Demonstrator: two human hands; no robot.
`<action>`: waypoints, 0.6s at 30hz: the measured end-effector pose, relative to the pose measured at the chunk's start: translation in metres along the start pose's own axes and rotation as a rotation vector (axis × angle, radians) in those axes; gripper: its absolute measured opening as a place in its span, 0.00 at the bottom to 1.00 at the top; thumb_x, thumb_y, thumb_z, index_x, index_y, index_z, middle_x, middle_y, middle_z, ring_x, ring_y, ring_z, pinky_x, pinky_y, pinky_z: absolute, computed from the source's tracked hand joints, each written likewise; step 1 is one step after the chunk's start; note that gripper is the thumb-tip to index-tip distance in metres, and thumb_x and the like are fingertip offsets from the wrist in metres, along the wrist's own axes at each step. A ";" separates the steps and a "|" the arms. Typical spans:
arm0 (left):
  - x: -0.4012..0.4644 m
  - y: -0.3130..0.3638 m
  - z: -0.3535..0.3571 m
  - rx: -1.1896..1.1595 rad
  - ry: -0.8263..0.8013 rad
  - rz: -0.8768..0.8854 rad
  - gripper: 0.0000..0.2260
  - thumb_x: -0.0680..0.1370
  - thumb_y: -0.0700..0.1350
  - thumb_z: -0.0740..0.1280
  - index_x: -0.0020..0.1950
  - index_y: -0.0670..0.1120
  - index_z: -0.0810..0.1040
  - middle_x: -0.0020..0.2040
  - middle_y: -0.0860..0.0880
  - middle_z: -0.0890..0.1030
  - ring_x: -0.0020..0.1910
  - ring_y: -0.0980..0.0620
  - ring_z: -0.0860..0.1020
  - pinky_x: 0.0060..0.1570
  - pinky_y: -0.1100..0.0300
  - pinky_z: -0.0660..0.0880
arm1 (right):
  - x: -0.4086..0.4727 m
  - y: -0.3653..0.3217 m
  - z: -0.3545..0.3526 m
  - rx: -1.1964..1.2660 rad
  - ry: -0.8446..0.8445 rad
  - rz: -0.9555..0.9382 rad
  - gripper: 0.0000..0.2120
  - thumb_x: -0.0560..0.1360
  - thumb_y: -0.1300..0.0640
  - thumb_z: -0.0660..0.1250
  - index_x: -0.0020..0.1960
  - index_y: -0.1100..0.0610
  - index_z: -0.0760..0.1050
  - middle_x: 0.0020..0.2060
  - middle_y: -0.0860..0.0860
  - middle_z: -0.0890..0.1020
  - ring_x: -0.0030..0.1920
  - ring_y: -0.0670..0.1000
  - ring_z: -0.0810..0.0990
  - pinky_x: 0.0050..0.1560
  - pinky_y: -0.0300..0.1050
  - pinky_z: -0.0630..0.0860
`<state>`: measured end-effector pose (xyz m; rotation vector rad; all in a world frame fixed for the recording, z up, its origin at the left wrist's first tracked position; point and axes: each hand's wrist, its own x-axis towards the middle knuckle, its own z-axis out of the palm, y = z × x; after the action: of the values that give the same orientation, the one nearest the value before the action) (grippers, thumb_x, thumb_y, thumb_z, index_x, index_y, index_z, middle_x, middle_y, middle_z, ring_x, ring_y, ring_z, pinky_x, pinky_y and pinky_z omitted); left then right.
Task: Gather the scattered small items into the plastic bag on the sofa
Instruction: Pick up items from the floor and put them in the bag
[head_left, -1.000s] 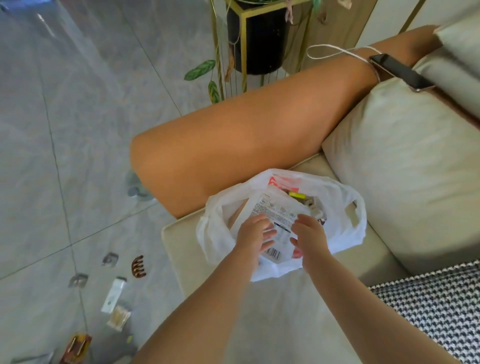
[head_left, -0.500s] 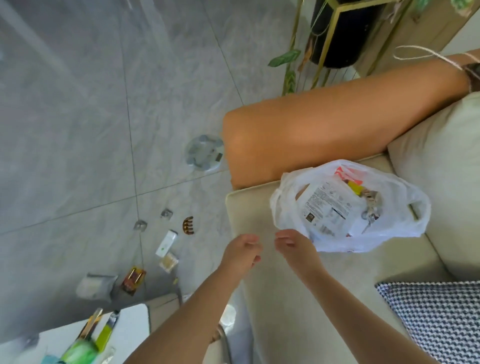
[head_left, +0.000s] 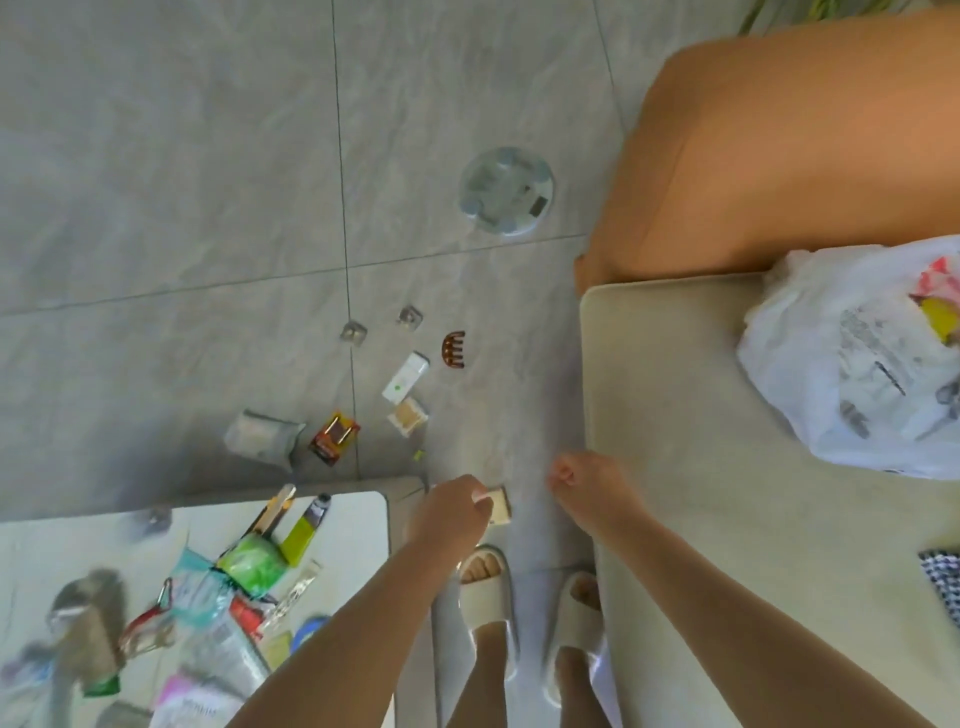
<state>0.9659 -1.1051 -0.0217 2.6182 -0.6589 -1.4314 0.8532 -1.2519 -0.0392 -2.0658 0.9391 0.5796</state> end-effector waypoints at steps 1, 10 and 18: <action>0.004 -0.011 0.002 -0.009 -0.002 -0.016 0.15 0.81 0.52 0.57 0.64 0.49 0.74 0.63 0.47 0.77 0.62 0.48 0.75 0.62 0.57 0.72 | 0.005 -0.002 0.010 -0.030 -0.012 -0.003 0.10 0.77 0.52 0.61 0.53 0.56 0.76 0.50 0.56 0.80 0.52 0.57 0.78 0.48 0.42 0.69; 0.051 -0.089 0.046 -0.250 -0.066 -0.210 0.14 0.79 0.47 0.58 0.62 0.48 0.75 0.59 0.48 0.79 0.55 0.49 0.77 0.54 0.57 0.75 | 0.048 -0.002 0.087 -0.145 -0.138 0.079 0.13 0.77 0.50 0.61 0.58 0.54 0.75 0.57 0.53 0.80 0.59 0.54 0.77 0.56 0.46 0.74; 0.145 -0.129 0.125 -0.819 0.009 -0.432 0.16 0.79 0.47 0.62 0.65 0.46 0.73 0.56 0.46 0.79 0.56 0.45 0.79 0.52 0.56 0.77 | 0.136 0.037 0.190 -0.311 -0.262 0.118 0.17 0.78 0.48 0.59 0.65 0.53 0.67 0.62 0.54 0.75 0.63 0.55 0.74 0.58 0.45 0.70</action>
<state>0.9739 -1.0318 -0.2408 2.1339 0.4580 -1.3647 0.8934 -1.1723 -0.2584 -2.1425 0.8617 1.0899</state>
